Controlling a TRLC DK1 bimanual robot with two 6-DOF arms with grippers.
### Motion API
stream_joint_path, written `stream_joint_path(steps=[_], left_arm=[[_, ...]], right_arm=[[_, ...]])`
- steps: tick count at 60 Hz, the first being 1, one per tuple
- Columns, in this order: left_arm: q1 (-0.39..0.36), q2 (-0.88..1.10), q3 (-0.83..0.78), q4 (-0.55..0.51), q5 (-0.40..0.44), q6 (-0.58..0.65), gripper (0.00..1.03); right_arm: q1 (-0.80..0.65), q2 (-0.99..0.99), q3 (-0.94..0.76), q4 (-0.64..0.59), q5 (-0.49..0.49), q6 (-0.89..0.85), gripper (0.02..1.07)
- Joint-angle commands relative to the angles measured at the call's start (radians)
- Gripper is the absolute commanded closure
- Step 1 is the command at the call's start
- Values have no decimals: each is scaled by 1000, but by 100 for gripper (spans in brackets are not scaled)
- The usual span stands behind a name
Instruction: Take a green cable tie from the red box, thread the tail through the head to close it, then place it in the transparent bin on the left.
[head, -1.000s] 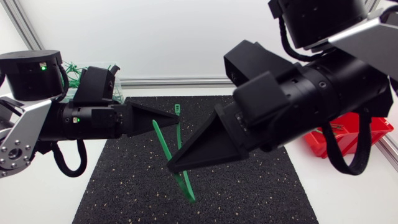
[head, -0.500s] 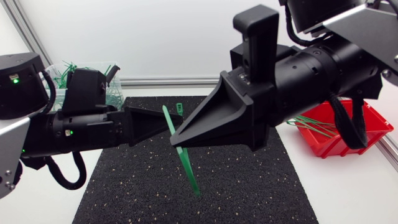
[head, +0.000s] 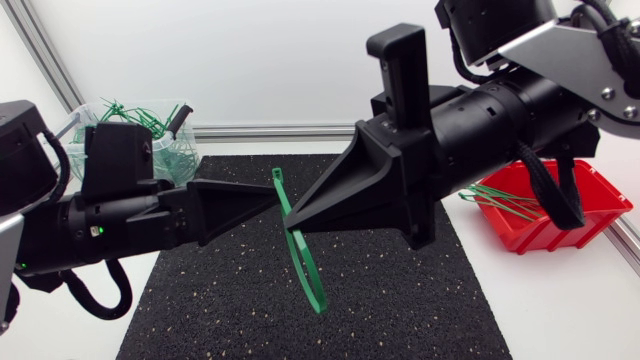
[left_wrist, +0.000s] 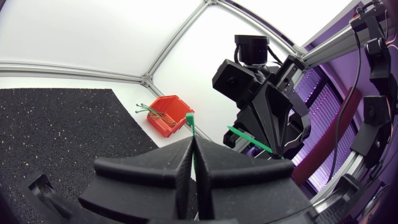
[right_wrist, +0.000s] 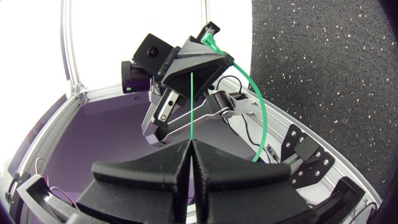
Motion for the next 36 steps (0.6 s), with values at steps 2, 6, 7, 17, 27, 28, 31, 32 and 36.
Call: stream_joint_path(steps=[2, 6, 7, 17, 27, 28, 31, 32, 36], left_arm=[[-28, -21, -25, 12, -28, 7, 100], [-34, -27, -25, 12, -39, 10, 100], [-36, -29, -25, 12, -44, 12, 100], [-50, -49, -29, 9, -73, 29, 100], [-85, -70, -35, -3, -111, 56, 100], [-87, -70, -35, -3, -111, 58, 100], [-88, -70, -35, -3, -116, 59, 100], [-90, -70, -37, -3, -119, 59, 100], [-91, -70, -42, -4, -123, 61, 100]], right_arm=[[-8, 18, -15, -13, -8, 32, 101], [-10, 21, -16, -17, -8, 32, 101], [-10, 23, -16, -13, -10, 32, 101], [-20, 29, -22, -13, -10, 32, 101], [-26, 35, -25, -9, -14, 32, 101], [-26, 35, -24, -9, -14, 32, 101], [-28, 32, -21, -9, -14, 32, 101], [-28, 31, -21, -9, -14, 32, 101], [-28, 26, -19, -7, -16, 32, 101]])
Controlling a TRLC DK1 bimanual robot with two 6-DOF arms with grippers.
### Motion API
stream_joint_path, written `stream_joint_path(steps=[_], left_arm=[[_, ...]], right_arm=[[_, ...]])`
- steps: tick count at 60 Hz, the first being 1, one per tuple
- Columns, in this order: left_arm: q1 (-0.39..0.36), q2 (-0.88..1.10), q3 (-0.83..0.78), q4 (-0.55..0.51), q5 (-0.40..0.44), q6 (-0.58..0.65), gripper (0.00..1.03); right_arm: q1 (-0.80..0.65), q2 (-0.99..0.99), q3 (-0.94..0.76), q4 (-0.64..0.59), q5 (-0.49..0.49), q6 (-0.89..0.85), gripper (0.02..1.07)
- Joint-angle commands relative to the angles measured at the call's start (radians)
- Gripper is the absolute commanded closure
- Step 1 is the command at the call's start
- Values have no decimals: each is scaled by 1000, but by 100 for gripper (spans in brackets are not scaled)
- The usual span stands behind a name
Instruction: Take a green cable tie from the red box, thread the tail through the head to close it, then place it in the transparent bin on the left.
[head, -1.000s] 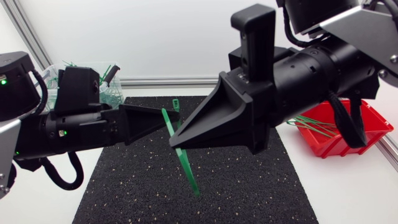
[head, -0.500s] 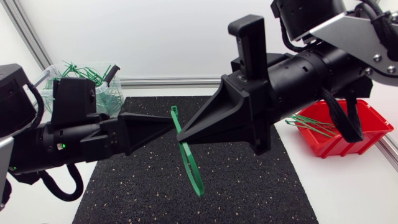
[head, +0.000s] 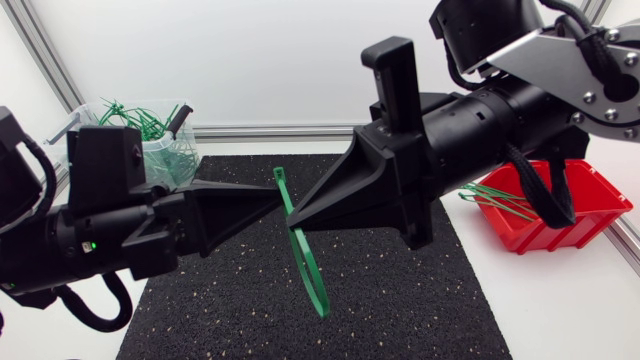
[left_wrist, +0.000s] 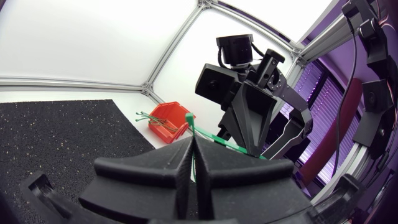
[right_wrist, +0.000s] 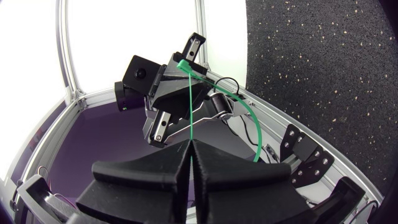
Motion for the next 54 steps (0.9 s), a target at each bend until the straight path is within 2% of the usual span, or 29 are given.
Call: stream_joint_path(steps=[1, 54], left_arm=[[-10, -11, -30, 4, -10, 20, 100], [-37, -2, -21, -12, -45, 38, 100]], right_arm=[[-9, 3, -11, -6, -12, 29, 101], [-18, -12, -25, 8, -18, 27, 101]])
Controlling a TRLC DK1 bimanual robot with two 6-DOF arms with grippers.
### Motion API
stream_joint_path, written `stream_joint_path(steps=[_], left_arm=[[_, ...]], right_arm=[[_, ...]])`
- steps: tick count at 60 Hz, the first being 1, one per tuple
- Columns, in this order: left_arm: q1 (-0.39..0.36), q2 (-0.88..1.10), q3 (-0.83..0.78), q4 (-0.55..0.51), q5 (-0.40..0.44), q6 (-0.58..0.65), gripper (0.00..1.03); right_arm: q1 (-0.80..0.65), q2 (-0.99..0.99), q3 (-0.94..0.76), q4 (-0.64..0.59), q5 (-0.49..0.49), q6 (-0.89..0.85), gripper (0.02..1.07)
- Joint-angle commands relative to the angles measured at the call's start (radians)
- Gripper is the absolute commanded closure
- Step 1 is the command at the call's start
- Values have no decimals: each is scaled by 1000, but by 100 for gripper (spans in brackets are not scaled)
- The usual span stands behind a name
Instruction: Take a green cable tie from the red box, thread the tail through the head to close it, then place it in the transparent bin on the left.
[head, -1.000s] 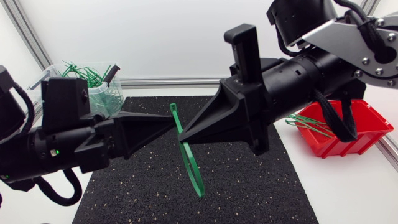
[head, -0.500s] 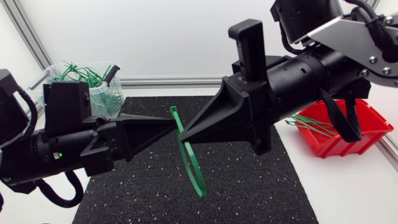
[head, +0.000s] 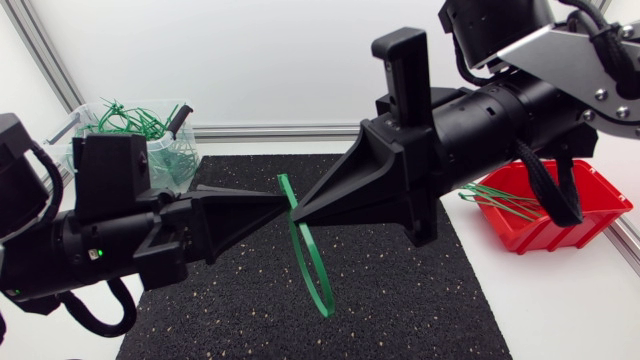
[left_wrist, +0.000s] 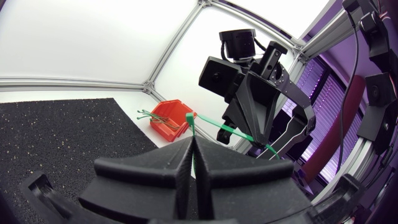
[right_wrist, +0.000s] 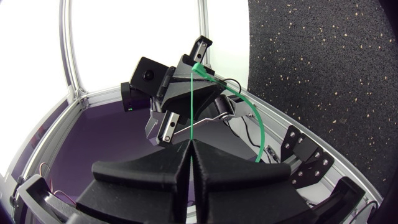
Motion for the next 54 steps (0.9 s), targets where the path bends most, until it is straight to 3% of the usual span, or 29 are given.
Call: stream_joint_path(steps=[1, 54], left_arm=[[-9, -2, -13, -4, -9, 20, 100], [-11, -20, 1, -13, -16, 34, 100]], right_arm=[[-6, 3, -24, 4, -10, 27, 101], [1, 34, -29, 12, -14, 27, 101]])
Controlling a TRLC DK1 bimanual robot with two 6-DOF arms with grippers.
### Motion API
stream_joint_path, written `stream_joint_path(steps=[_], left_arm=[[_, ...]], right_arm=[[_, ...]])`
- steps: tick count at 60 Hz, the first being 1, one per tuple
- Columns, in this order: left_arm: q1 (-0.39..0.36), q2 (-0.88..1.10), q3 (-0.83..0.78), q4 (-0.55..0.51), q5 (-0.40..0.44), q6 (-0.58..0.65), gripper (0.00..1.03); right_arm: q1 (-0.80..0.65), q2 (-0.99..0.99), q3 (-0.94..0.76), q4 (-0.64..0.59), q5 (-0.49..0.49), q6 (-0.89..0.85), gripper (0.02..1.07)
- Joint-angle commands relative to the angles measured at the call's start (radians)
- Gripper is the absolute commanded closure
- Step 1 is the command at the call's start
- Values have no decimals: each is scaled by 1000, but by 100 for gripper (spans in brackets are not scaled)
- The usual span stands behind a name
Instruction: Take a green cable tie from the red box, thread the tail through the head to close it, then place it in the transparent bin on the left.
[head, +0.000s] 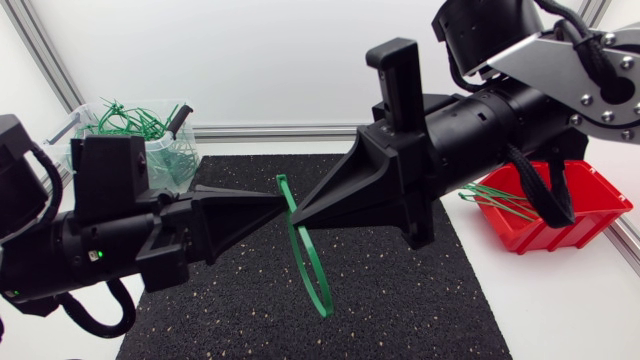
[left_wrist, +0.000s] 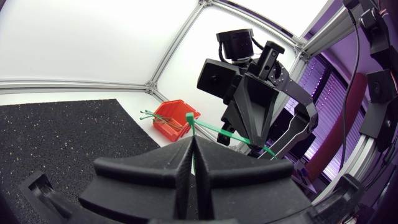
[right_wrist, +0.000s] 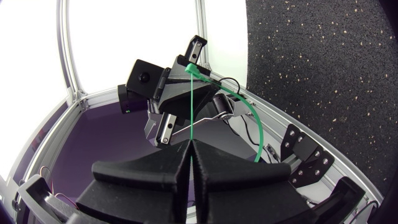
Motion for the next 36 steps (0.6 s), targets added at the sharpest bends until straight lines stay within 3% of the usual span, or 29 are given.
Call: stream_joint_path(steps=[1, 20, 36], left_arm=[[-10, -14, 1, 2, -5, 12, 100], [-49, -31, -8, -5, -40, 39, 100], [-149, -66, -25, 2, -192, 142, 100]], right_arm=[[5, 18, -21, 8, -4, 28, 101], [-4, 18, -21, 14, -7, 28, 101], [-6, 7, 10, 6, -13, 43, 101]])
